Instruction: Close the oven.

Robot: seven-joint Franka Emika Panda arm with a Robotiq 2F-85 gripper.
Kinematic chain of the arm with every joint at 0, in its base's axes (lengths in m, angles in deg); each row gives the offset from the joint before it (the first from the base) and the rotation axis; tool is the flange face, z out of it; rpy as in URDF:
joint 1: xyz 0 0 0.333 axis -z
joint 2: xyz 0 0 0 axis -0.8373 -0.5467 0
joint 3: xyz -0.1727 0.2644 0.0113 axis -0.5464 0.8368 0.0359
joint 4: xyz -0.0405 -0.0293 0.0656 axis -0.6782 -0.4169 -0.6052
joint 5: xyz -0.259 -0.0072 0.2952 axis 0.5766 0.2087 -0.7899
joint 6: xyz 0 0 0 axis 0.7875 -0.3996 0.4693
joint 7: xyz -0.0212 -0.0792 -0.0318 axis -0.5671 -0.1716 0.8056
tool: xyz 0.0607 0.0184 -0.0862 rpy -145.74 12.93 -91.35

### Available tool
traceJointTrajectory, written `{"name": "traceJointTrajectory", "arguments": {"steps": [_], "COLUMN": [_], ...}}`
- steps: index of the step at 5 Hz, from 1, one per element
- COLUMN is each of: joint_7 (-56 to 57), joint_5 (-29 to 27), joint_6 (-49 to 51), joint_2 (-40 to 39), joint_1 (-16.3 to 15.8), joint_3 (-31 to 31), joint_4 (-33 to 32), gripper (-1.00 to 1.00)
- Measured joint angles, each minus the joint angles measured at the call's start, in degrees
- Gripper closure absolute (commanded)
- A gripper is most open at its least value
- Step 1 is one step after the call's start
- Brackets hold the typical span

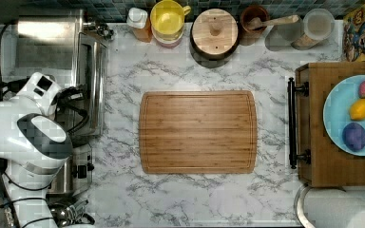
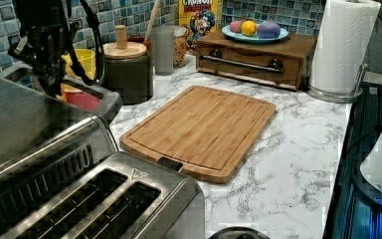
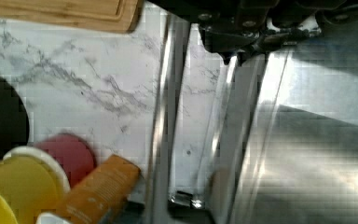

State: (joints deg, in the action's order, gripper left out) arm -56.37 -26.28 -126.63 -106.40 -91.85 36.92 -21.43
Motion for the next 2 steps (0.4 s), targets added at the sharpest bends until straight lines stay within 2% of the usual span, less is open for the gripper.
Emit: {"name": "traceJointTrajectory", "arguments": {"steps": [1, 2], "joint_7": [0.0, 1.11], "joint_5": [-2.94, -13.44], "joint_6": [-2.04, -3.53], "joint_2": [1.02, 4.39], "joint_1": [2.01, 3.33], "joint_3": [-0.06, 0.07], "joint_4": [-0.78, -1.79], "gripper": [1.0, 1.0]}}
